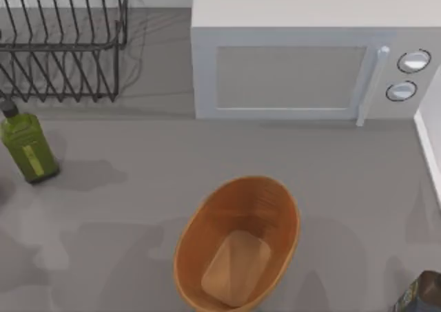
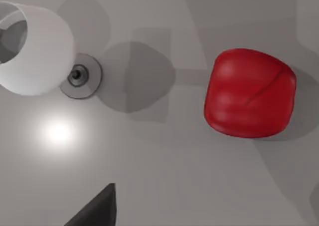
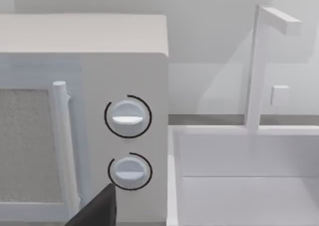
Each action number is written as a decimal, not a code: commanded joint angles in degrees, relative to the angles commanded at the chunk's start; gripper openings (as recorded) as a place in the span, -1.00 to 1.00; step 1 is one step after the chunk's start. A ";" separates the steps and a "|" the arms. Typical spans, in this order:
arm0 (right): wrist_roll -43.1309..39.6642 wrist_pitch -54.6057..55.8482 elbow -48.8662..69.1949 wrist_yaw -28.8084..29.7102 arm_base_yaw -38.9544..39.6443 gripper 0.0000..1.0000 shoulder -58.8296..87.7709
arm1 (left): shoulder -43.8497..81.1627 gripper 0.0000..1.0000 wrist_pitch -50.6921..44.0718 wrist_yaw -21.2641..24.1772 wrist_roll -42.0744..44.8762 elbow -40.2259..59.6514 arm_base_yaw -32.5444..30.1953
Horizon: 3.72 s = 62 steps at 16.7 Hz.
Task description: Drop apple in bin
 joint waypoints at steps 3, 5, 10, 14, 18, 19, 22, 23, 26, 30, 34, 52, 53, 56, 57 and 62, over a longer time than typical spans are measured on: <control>0.00 0.00 0.00 0.00 0.00 1.00 0.00 | 16.46 1.00 -8.18 0.17 2.86 10.18 0.14; 0.00 0.00 0.00 0.00 0.00 1.00 0.00 | 24.96 1.00 -12.41 0.27 3.98 16.28 -0.44; 0.00 0.00 0.00 0.00 0.00 1.00 0.00 | 36.11 1.00 -18.09 0.48 4.90 26.70 -2.46; 0.00 0.00 0.00 0.00 0.00 1.00 0.00 | 37.01 1.00 -18.49 0.50 4.91 27.72 -2.76; 0.00 0.00 0.00 0.00 0.00 1.00 0.00 | 36.46 1.00 -17.96 0.46 5.09 26.73 -2.38; 0.00 0.00 0.00 0.00 0.00 1.00 0.00 | 36.09 1.00 -17.28 0.46 5.29 25.60 -2.27; 0.00 0.00 0.00 0.00 0.00 1.00 0.00 | 35.84 1.00 -13.39 0.49 5.64 21.25 -2.03; 0.00 0.00 0.00 0.00 0.00 1.00 0.00 | 36.29 1.00 -11.70 0.49 5.64 19.94 -2.03; 0.00 0.00 0.00 0.00 0.00 1.00 0.00 | 39.24 1.00 -6.96 0.43 5.37 17.88 -2.35; 0.00 0.00 0.00 0.00 0.00 1.00 0.00 | 43.62 1.00 -3.98 0.44 4.60 19.68 -3.15; 0.00 0.00 0.00 0.00 0.00 1.00 0.00 | 44.20 1.00 -3.83 0.52 4.42 20.28 -3.35; 0.00 0.00 0.00 0.00 0.00 1.00 0.00 | 44.20 -1.00 -3.83 0.52 4.42 20.28 -3.35; 0.00 0.00 0.00 0.00 0.00 1.00 0.00 | 44.20 -1.00 -3.83 0.52 4.42 20.28 -3.35; 0.00 0.00 0.00 0.00 0.00 1.00 0.00 | 44.20 -1.00 -3.83 0.52 4.42 20.28 -3.35; 0.00 0.00 0.00 0.00 0.00 1.00 0.00 | 43.21 -1.00 -4.53 -0.88 4.77 20.16 -2.78; 0.00 0.00 0.00 0.00 0.00 1.00 0.00 | 40.49 -1.00 -5.84 -0.67 5.35 18.32 -2.65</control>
